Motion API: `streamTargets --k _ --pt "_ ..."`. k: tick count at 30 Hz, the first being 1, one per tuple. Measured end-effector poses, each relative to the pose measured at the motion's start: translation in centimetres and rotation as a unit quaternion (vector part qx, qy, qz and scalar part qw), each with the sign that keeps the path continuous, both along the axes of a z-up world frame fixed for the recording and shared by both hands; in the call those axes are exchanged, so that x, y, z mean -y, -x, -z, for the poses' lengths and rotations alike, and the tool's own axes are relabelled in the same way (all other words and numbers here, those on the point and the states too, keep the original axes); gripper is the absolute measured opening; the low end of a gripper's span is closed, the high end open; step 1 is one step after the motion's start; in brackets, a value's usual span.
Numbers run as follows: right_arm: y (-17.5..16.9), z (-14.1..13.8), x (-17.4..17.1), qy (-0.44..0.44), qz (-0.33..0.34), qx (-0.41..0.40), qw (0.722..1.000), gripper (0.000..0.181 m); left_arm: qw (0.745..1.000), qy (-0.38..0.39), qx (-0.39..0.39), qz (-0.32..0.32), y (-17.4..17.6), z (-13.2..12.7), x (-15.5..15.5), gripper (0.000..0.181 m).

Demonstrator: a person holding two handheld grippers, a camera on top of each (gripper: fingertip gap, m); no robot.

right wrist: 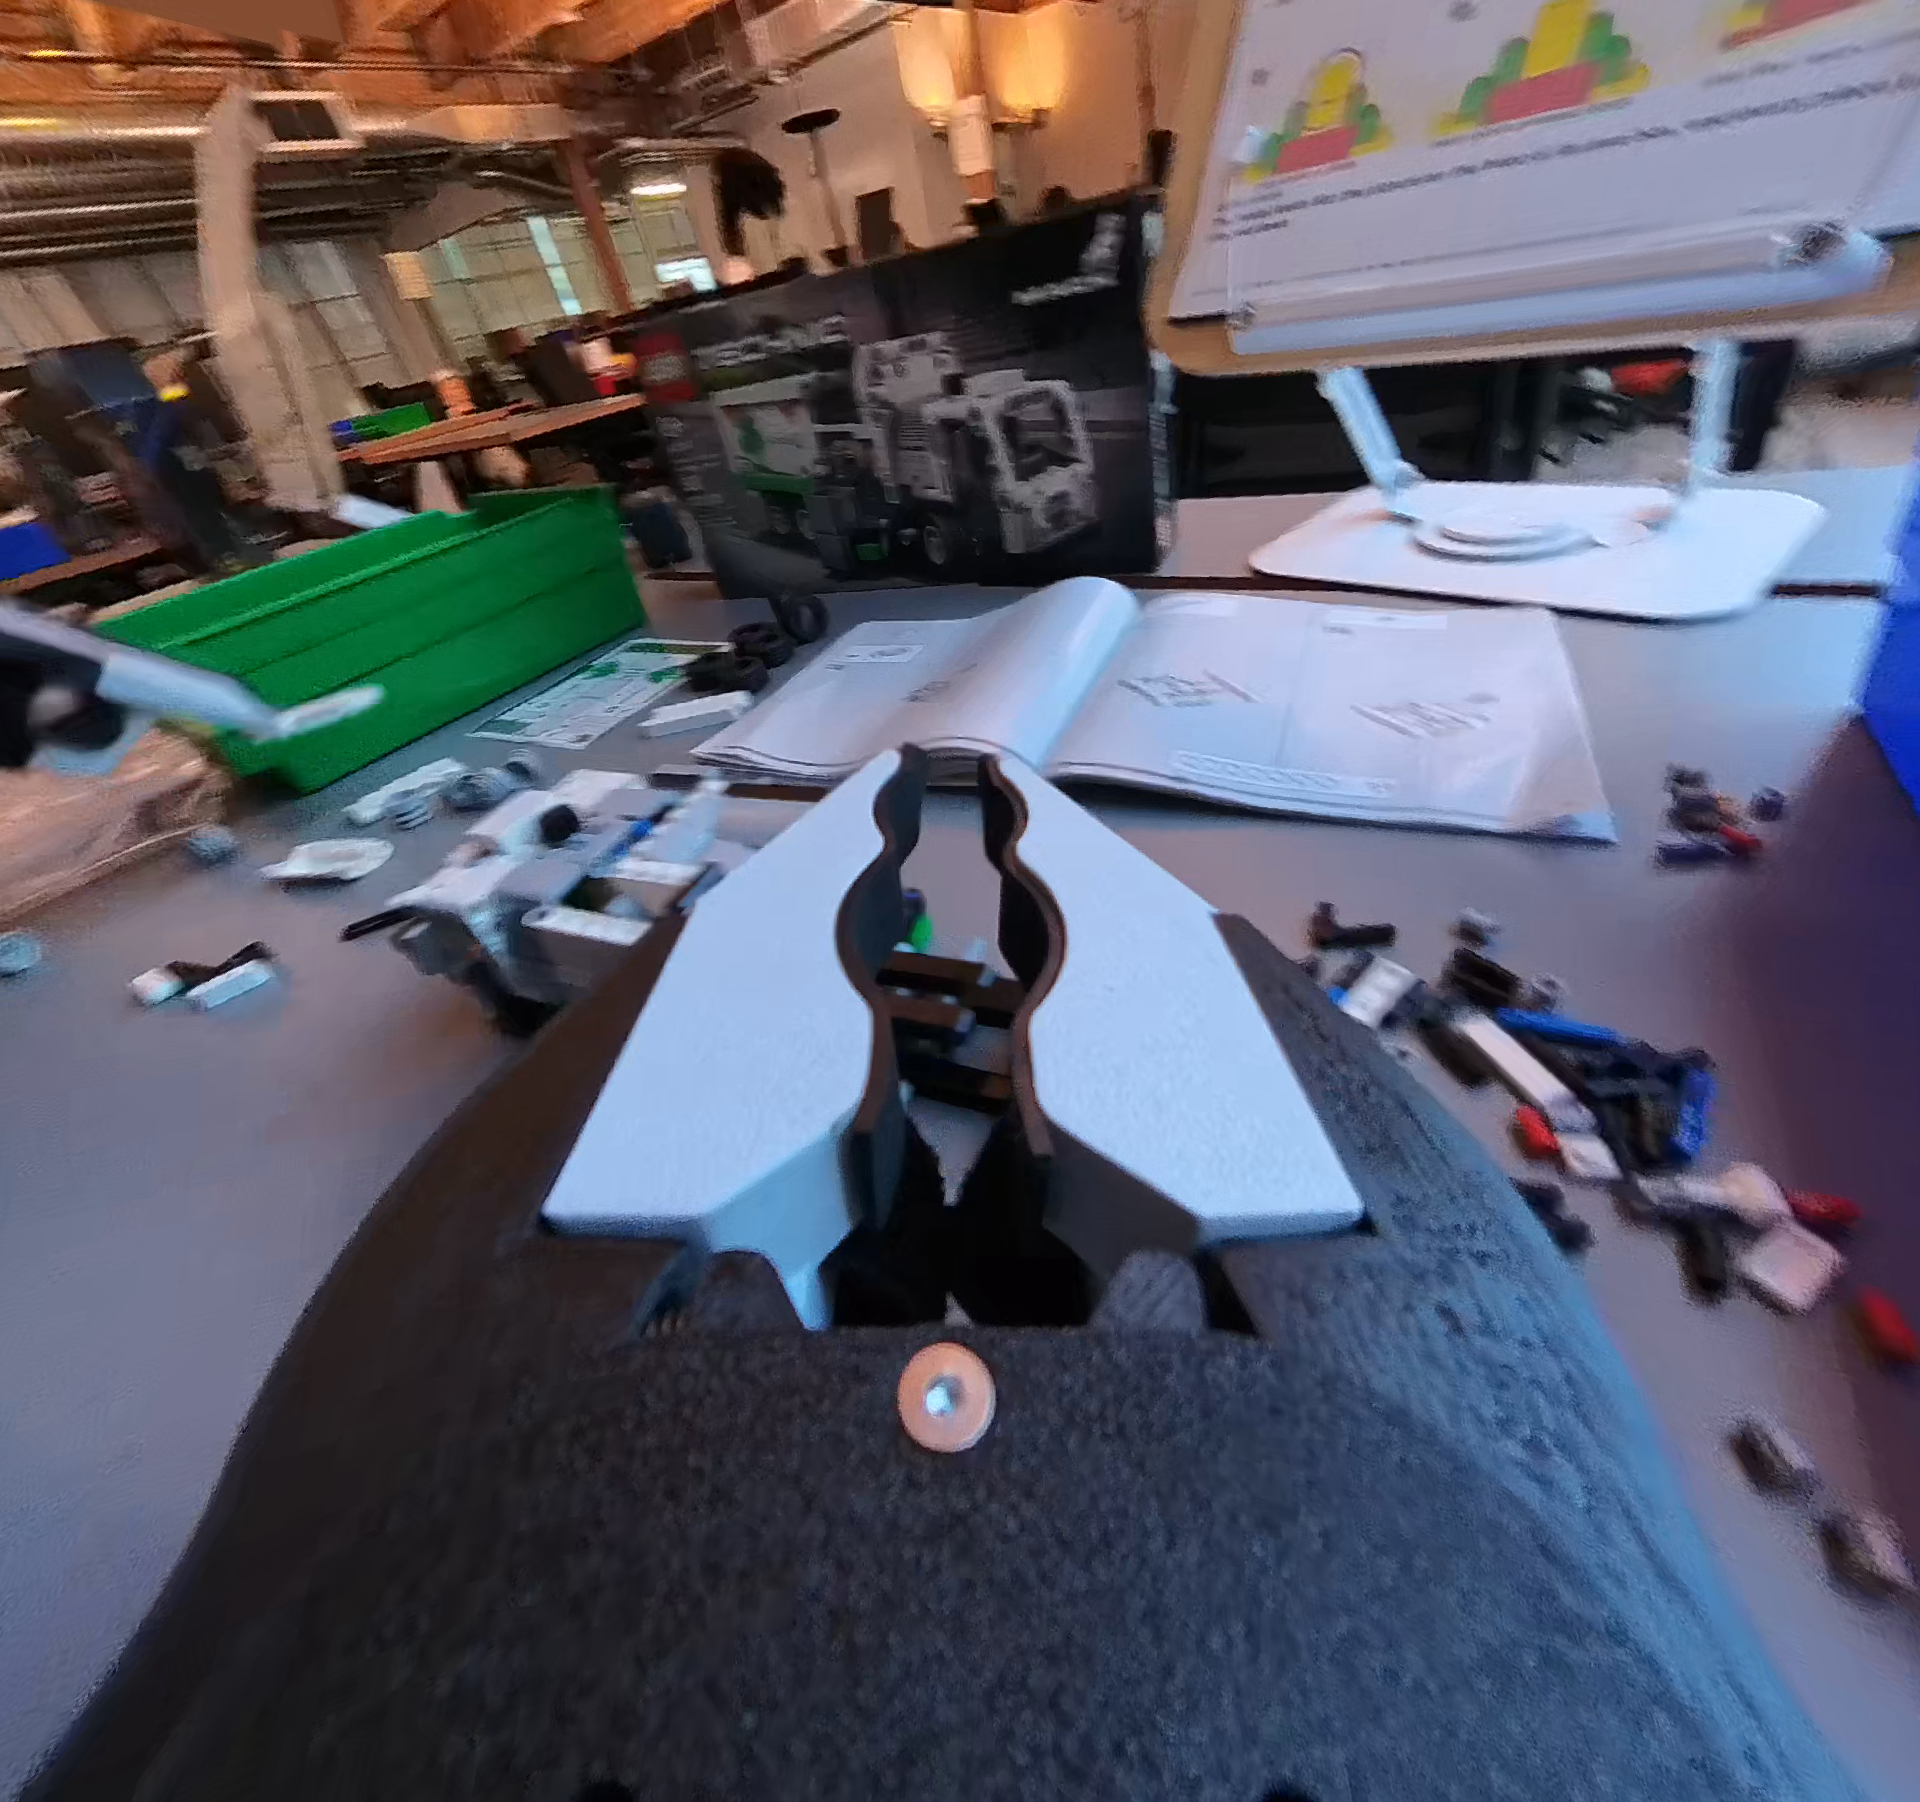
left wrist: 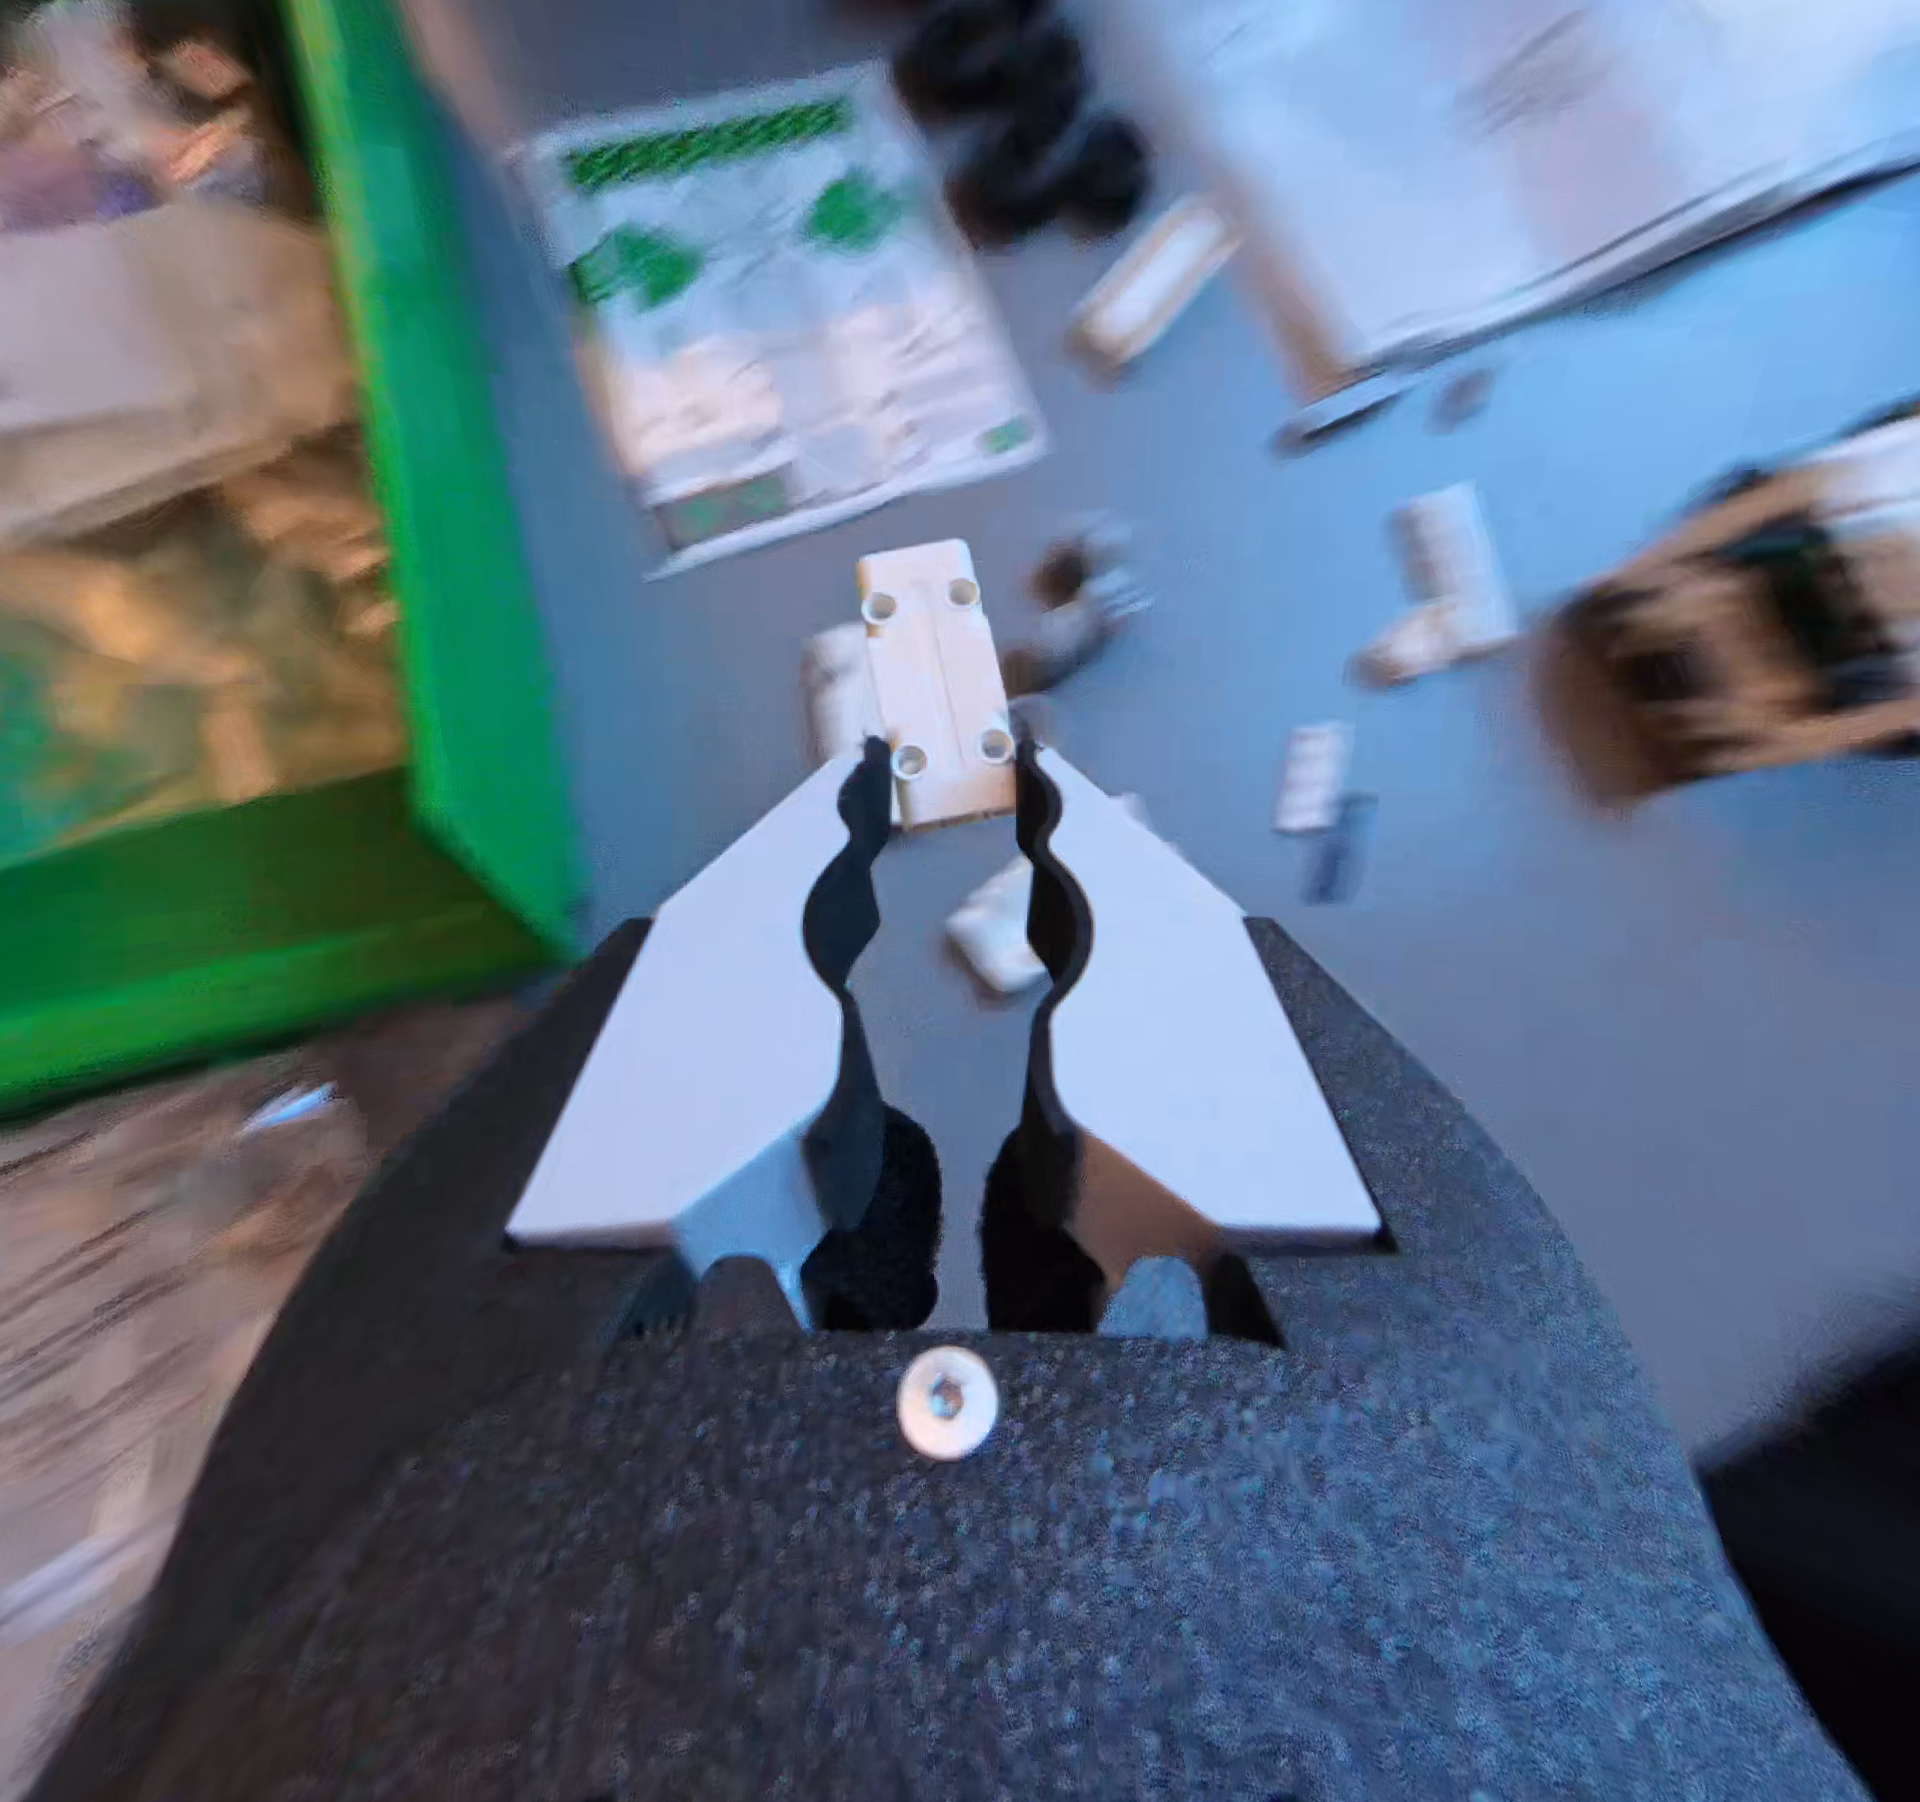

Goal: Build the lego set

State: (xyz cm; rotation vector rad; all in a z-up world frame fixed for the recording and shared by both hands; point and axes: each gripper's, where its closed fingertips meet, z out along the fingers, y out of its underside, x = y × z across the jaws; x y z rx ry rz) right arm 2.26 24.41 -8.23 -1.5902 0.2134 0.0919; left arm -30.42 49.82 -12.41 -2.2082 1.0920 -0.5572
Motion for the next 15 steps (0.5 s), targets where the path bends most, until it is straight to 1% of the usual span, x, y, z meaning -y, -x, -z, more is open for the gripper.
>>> streamTargets --k 1,2,3,4,6,8,9,11,12,13,15 --pt "1.5 -0.7 -0.2 -0.004 -0.035 0.013 0.999 0.010 0.997 0.033 0.056 0.031 -1.7 -1.5 1.8 0.022" --pt "3.5 -1.5 -0.5 -0.005 -0.082 0.032 0.996 0.011 0.987 0.084 0.113 0.072 -3.5 -2.9 4.2 0.022" --pt "5.8 -2.3 -0.8 -0.001 -0.131 0.054 0.990 0.012 0.968 0.142 0.172 0.115 -5.5 -4.3 6.8 0.023" --pt "8.3 -3.1 -1.1 0.003 -0.185 0.074 0.980 0.015 0.940 0.204 0.221 0.158 -7.2 -5.4 9.5 0.022" --pt "12.6 -4.0 -1.4 0.017 -0.274 0.108 0.956 0.028 0.872 0.334 0.264 0.240 -9.5 -6.6 14.9 0.022" --pt "15.5 -4.5 -1.4 0.014 -0.338 0.134 0.932 0.036 0.807 0.432 0.273 0.296 -10.5 -6.9 18.8 0.021" --pt "16.2 -4.6 -1.4 0.008 -0.353 0.143 0.925 0.041 0.778 0.472 0.270 0.315 -10.7 -6.8 20.3 0.022" --pt "17.2 -4.6 -1.0 -0.006 -0.384 0.154 0.911 0.043 0.720 0.540 0.255 0.353 -10.7 -6.7 23.1 0.022" --pt "17.7 -4.3 -0.5 -0.009 -0.407 0.157 0.900 0.042 0.704 0.556 0.244 0.369 -10.8 -6.5 24.2 0.022" --pt "18.5 -3.6 0.1 -0.001 -0.438 0.157 0.885 0.042 0.694 0.565 0.232 0.381 -10.9 -6.1 25.2 0.022" --pt "19.9 -2.0 1.5 0.036 -0.488 0.145 0.860 0.039 0.671 0.585 0.225 0.397 -11.1 -6.1 26.7 0.022"
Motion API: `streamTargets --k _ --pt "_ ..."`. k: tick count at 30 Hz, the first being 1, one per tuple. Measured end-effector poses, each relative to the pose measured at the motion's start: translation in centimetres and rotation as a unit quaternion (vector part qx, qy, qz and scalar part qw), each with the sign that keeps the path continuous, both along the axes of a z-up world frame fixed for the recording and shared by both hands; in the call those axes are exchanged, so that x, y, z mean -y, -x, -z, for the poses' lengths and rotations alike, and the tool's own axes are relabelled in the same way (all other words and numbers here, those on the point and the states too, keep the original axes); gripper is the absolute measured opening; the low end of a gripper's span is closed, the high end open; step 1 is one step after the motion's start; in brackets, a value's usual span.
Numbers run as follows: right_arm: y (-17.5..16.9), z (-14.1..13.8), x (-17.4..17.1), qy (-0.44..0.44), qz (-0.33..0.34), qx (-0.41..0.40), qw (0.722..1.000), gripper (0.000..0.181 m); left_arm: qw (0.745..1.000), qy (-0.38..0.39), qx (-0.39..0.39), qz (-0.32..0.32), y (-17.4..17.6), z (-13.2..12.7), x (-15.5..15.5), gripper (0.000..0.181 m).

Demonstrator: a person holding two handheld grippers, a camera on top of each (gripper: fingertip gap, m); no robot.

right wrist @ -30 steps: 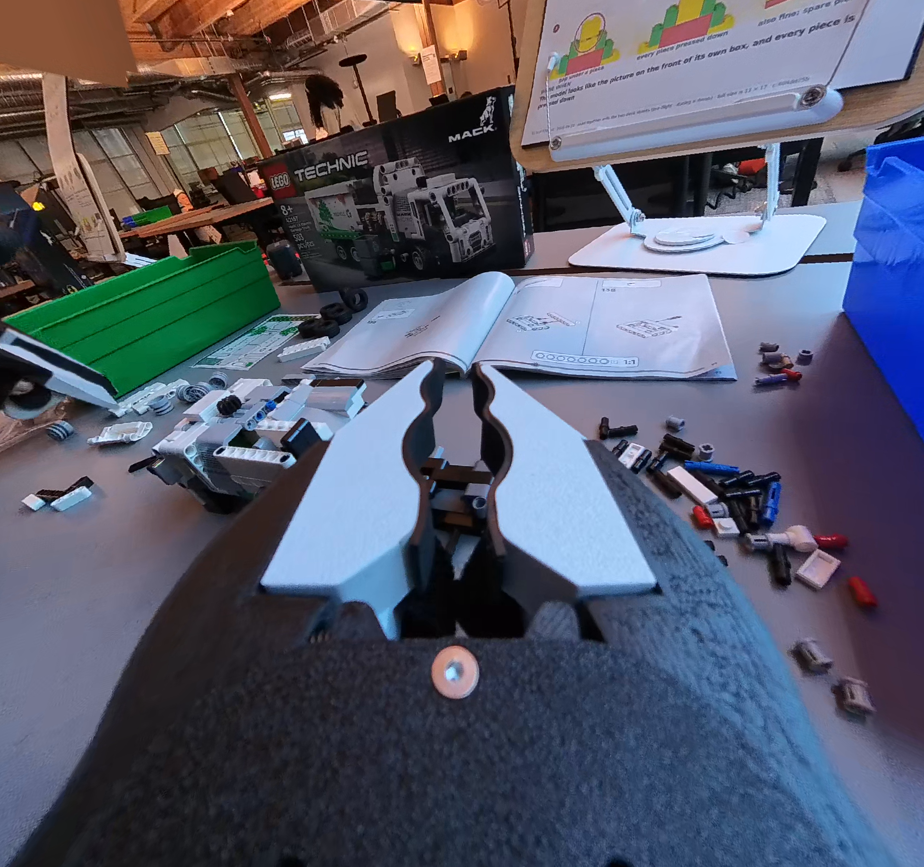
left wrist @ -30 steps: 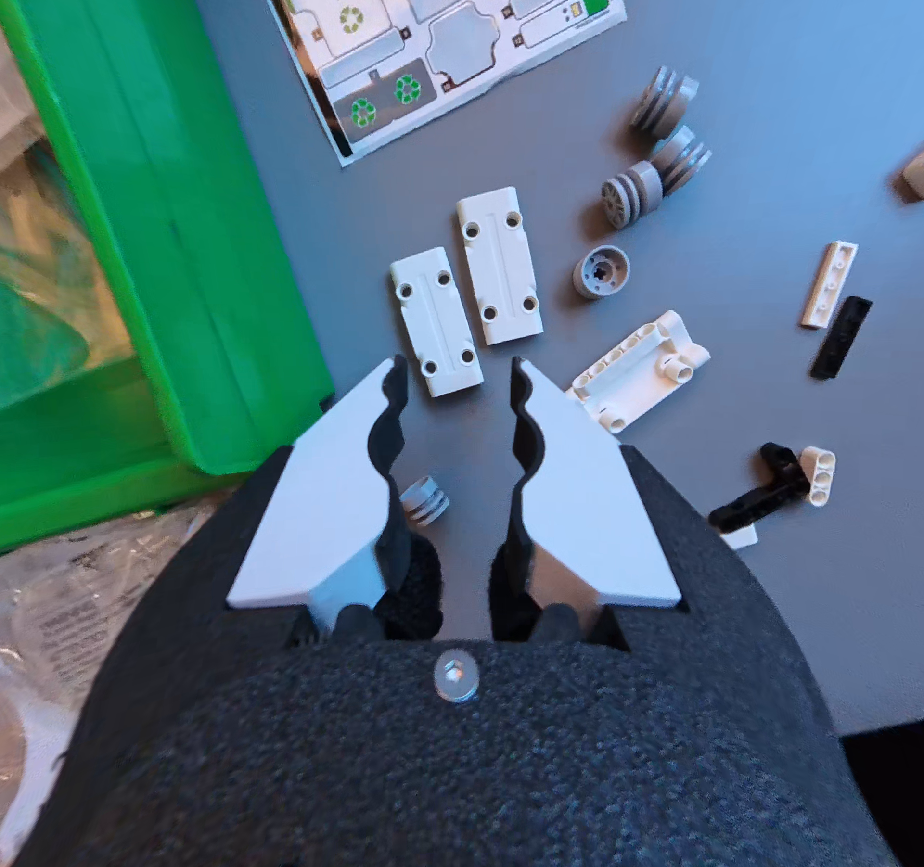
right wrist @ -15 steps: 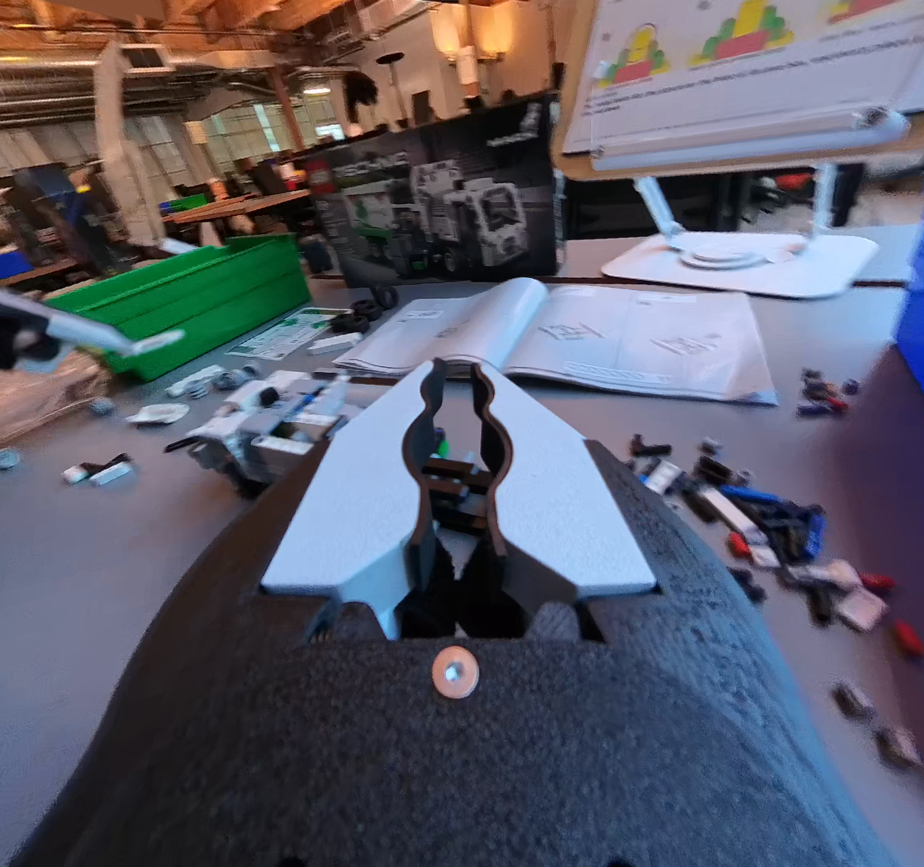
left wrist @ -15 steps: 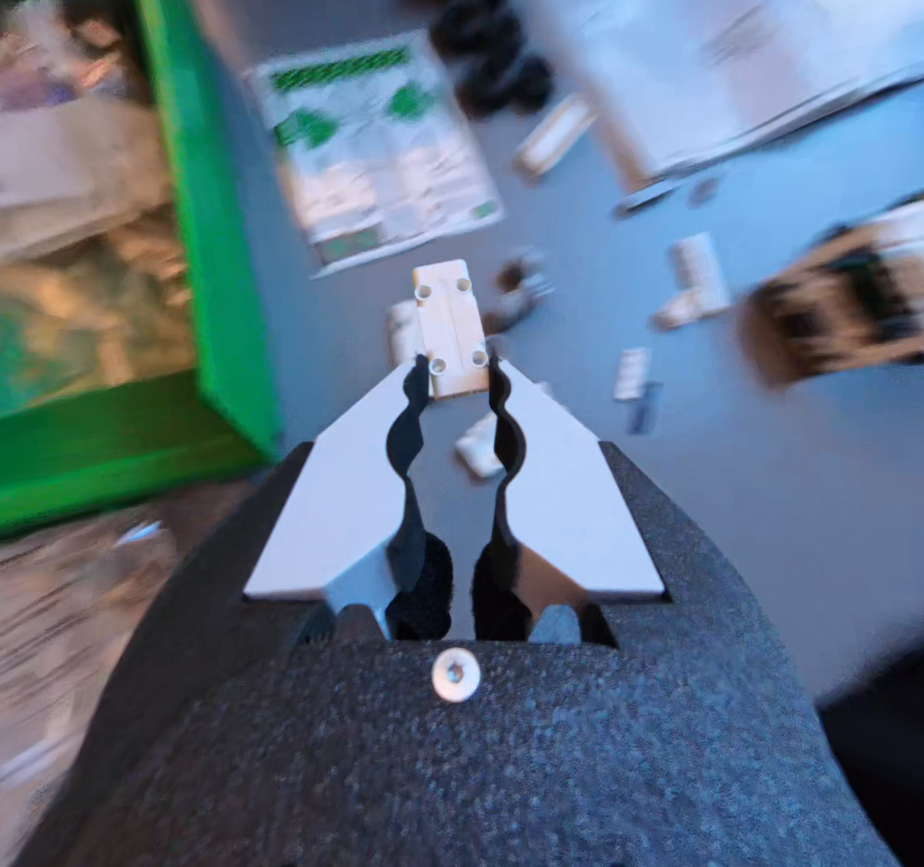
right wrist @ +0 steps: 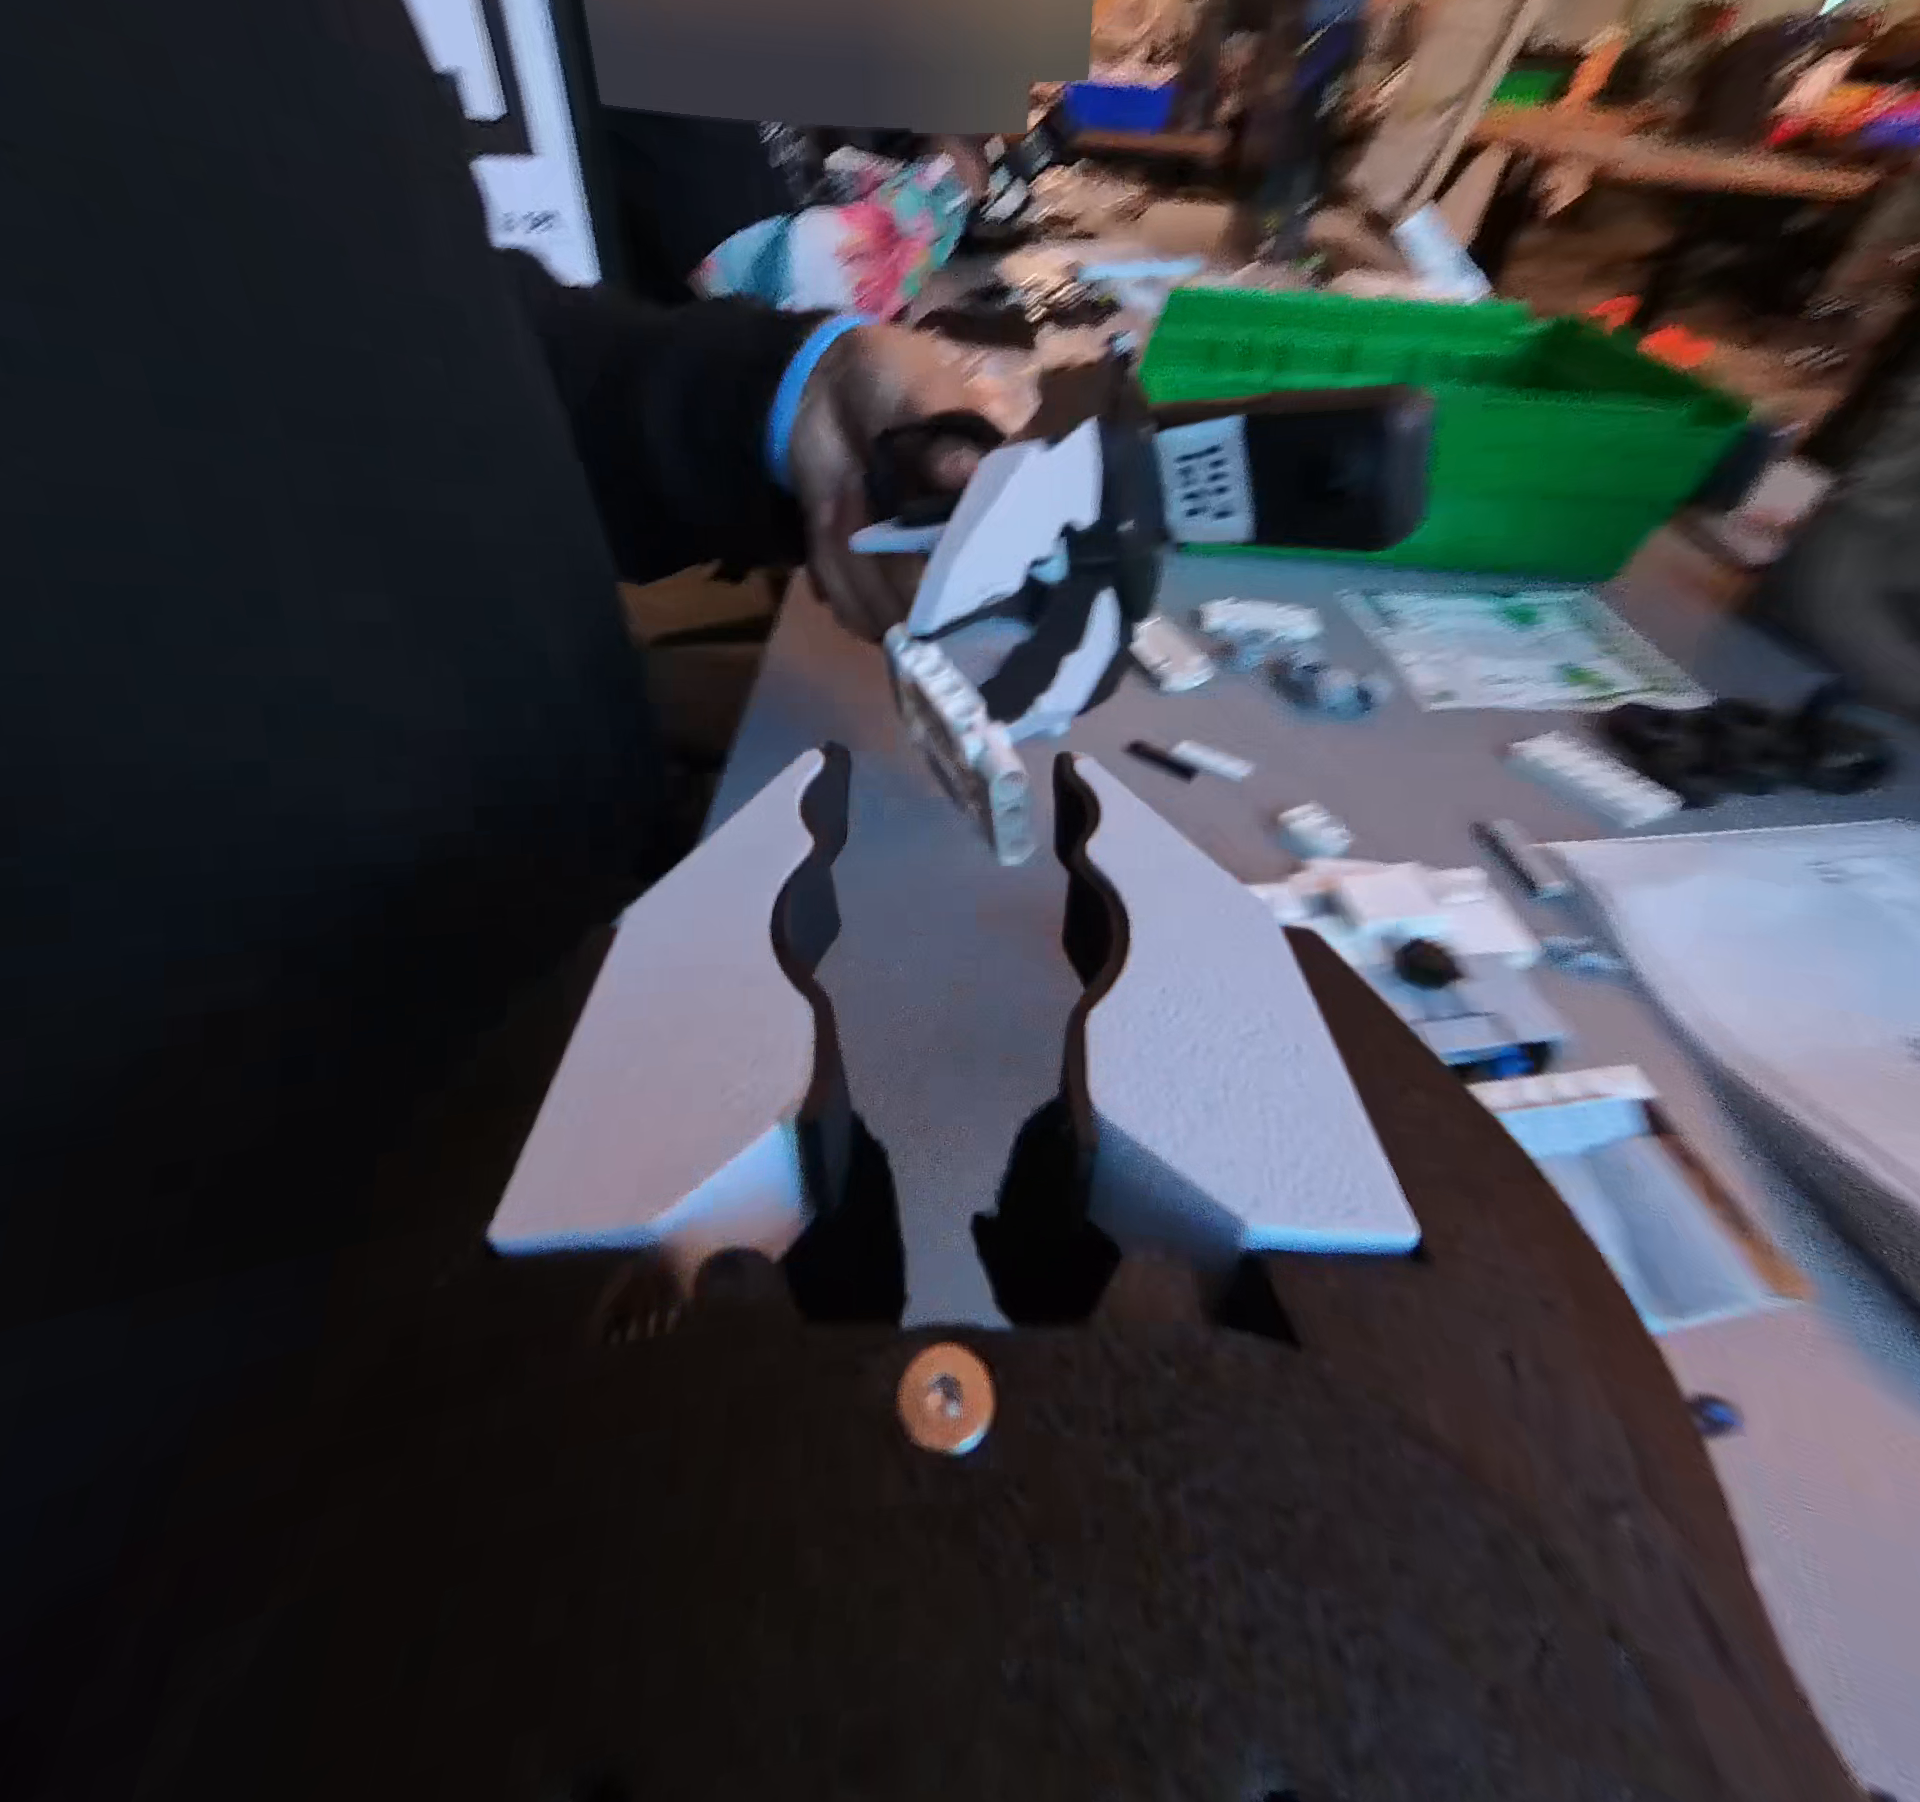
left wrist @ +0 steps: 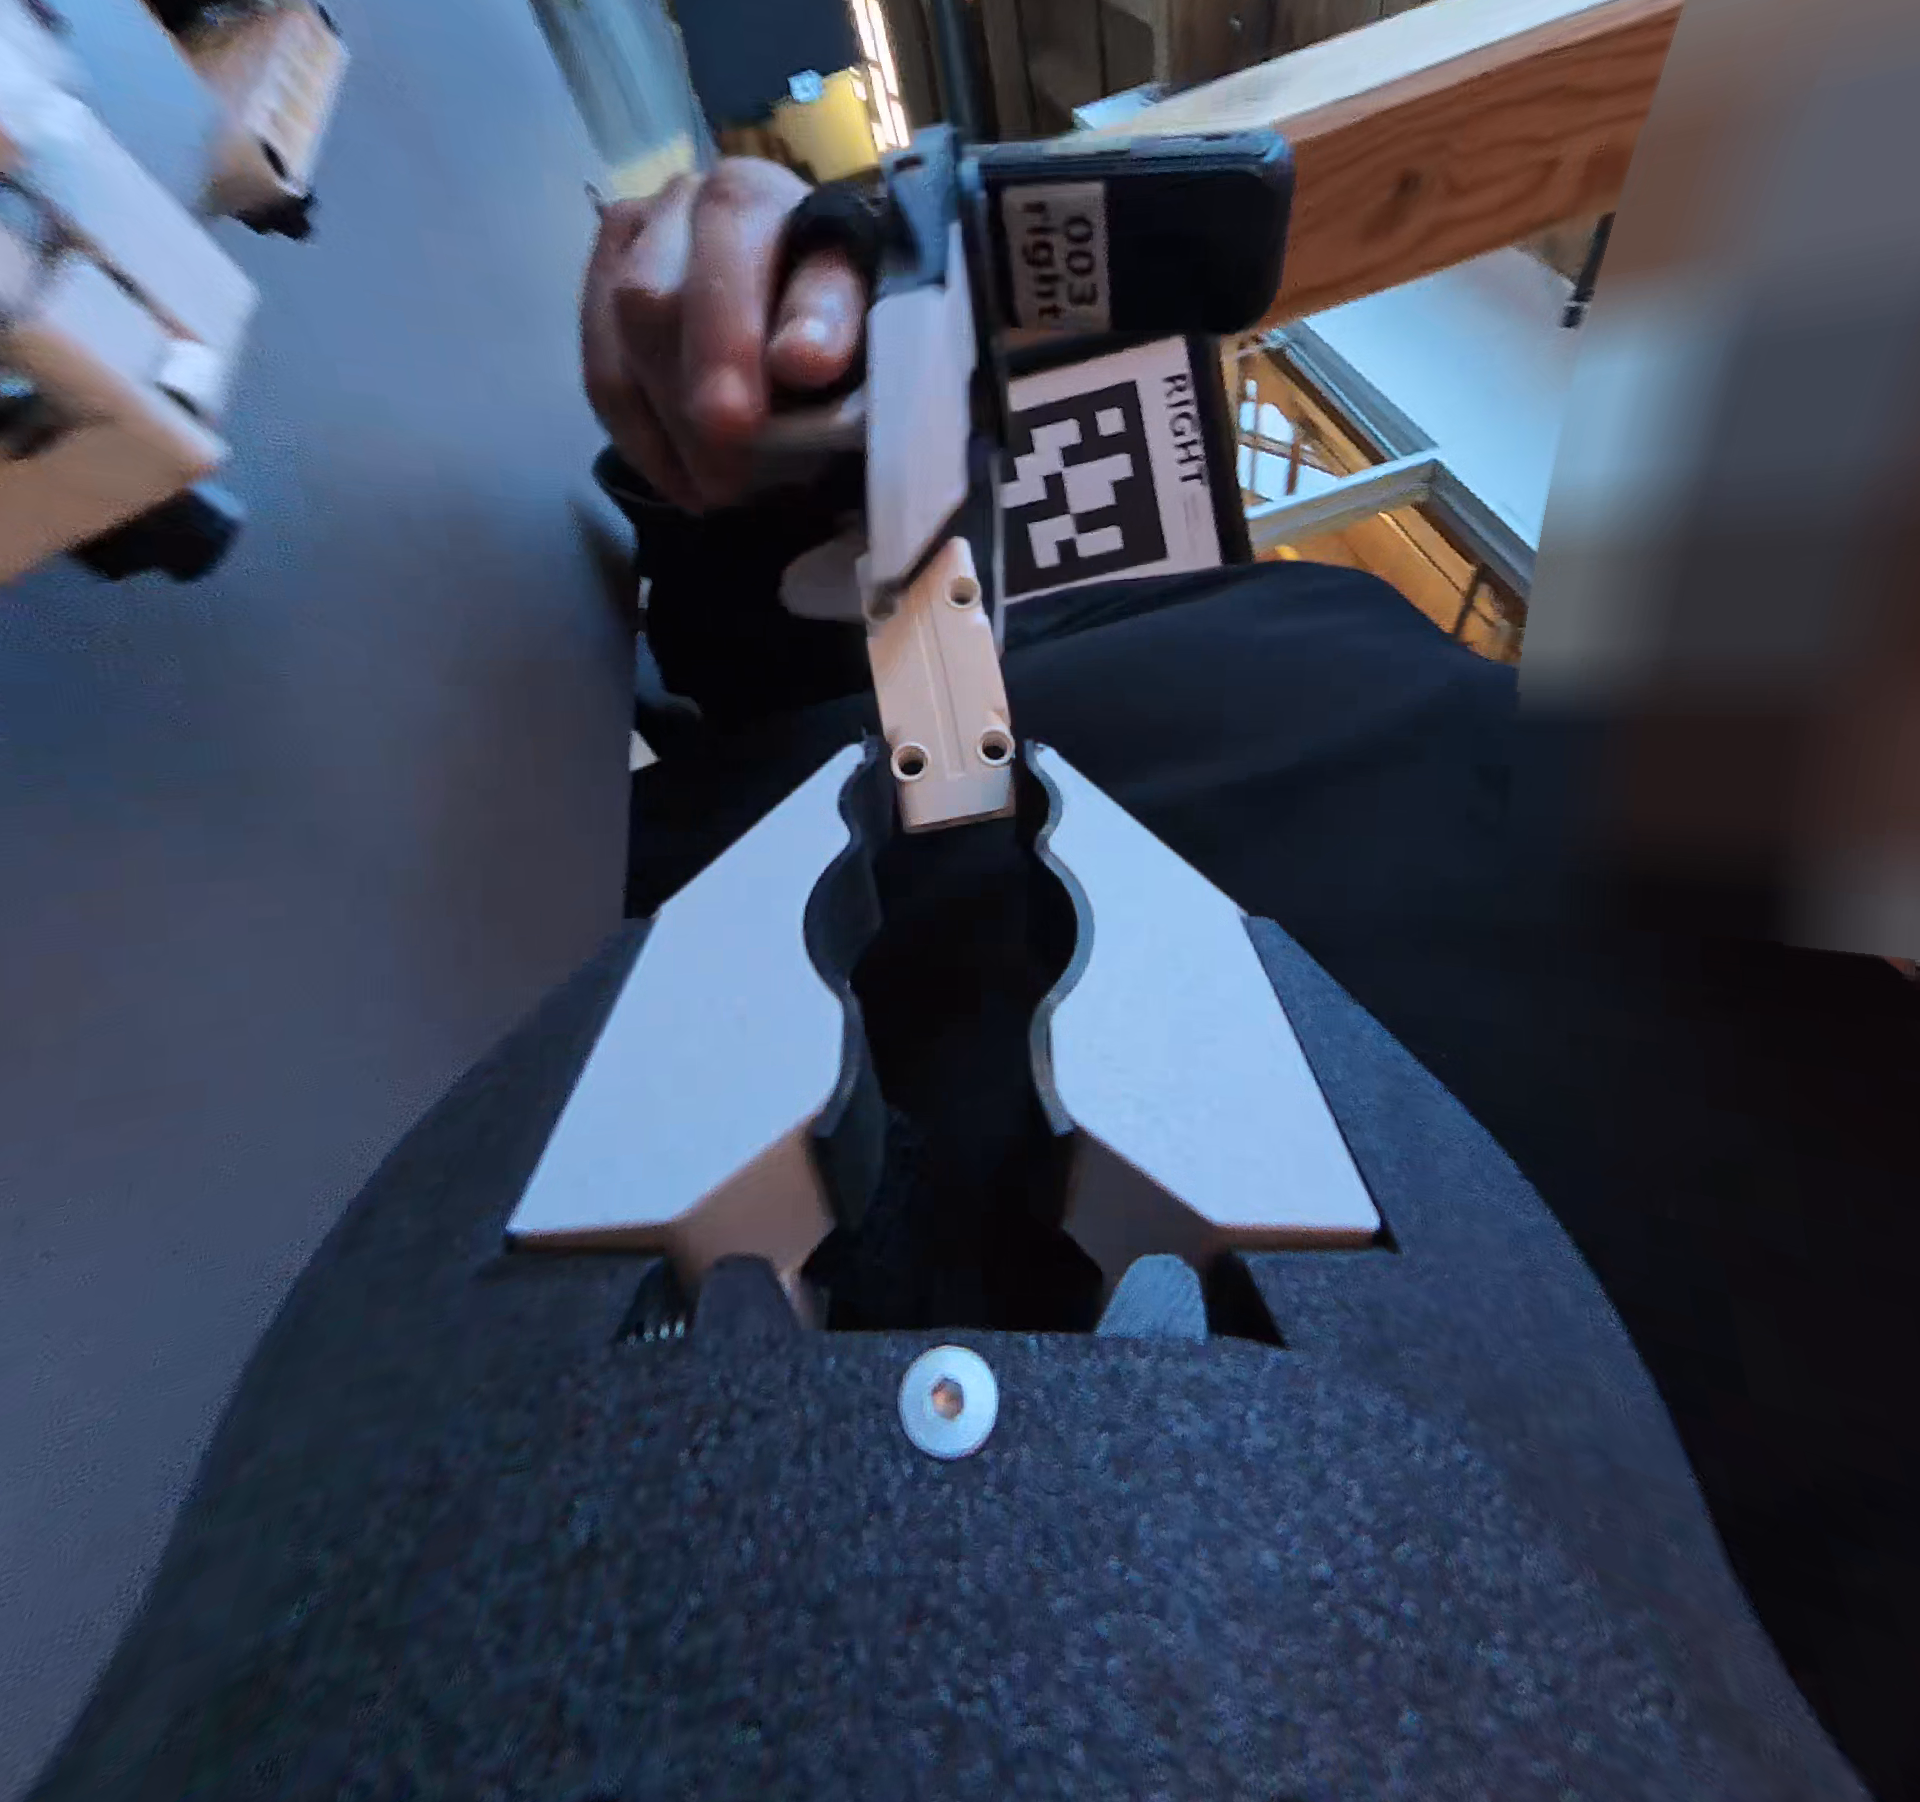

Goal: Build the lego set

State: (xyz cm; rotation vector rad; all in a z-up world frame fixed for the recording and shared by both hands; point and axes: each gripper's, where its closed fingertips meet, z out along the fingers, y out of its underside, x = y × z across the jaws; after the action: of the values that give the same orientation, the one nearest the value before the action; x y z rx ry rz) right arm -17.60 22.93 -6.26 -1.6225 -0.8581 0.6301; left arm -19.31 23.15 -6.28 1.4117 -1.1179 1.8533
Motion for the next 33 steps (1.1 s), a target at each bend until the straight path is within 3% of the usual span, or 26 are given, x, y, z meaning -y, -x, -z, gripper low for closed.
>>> streamTargets --k 1,2,4,6,7,9,12,14,15,21,23,24,26,28,30,33 --pt "0.4 0.7 0.4 0.014 -0.010 0.007 1.000 0.035 1.000 0.006 0.000 0.010 -0.1 0.0 0.6 0.022" --pt "0.2 1.3 0.5 0.014 0.002 0.019 1.000 0.012 1.000 -0.008 -0.001 0.016 -0.3 0.5 1.1 0.022" --pt "-0.4 2.1 0.8 0.029 0.023 0.010 0.999 0.010 0.998 -0.061 0.018 -0.013 -1.2 1.2 0.9 0.021" --pt "-1.9 3.3 0.7 0.111 0.069 -0.052 0.990 0.007 0.979 -0.183 0.071 -0.059 -2.0 2.0 0.1 0.029" --pt "-2.8 4.1 0.7 0.155 0.093 -0.089 0.980 0.007 0.957 -0.259 0.103 -0.080 -2.3 2.6 -0.2 0.034" --pt "-4.3 5.6 0.8 0.232 0.138 -0.164 0.949 0.007 0.889 -0.417 0.167 -0.091 -2.6 3.9 -0.2 0.044" --pt "-3.8 6.6 2.1 0.333 0.111 -0.252 0.902 0.006 0.723 -0.650 0.229 -0.051 -3.3 7.1 0.0 0.051" --pt "-3.4 7.3 2.6 0.360 0.103 -0.251 0.893 0.006 0.626 -0.736 0.257 -0.019 -3.9 8.3 0.2 0.054" --pt "-3.1 7.1 2.9 0.369 0.089 -0.255 0.889 0.006 0.596 -0.754 0.276 -0.013 -4.3 8.4 0.5 0.053" --pt "-2.6 6.9 2.9 0.378 0.078 -0.261 0.885 0.007 0.540 -0.778 0.321 0.005 -5.2 8.0 1.8 0.024" --pt "-3.0 6.8 3.0 0.368 0.084 -0.260 0.889 0.012 0.558 -0.773 0.302 0.019 -5.1 8.5 1.9 0.024" --pt "-3.4 6.7 3.1 0.360 0.083 -0.261 0.892 0.023 0.574 -0.766 0.288 0.027 -5.0 9.0 1.9 0.024" --pt "-5.8 6.6 3.4 0.347 0.116 -0.261 0.893 0.031 0.631 -0.737 0.236 0.056 -4.4 10.5 1.9 0.024" --pt "-10.2 7.1 3.5 0.297 0.207 -0.231 0.903 0.031 0.696 -0.692 0.174 0.072 -4.0 11.7 1.8 0.024" --pt "-15.7 8.0 4.0 0.241 0.327 -0.173 0.897 0.030 0.735 -0.660 0.139 0.064 -4.1 12.0 1.4 0.024" --pt "-22.8 9.2 5.8 0.195 0.472 -0.069 0.857 0.028 0.755 -0.644 0.115 0.049 -4.6 11.9 0.9 0.024"
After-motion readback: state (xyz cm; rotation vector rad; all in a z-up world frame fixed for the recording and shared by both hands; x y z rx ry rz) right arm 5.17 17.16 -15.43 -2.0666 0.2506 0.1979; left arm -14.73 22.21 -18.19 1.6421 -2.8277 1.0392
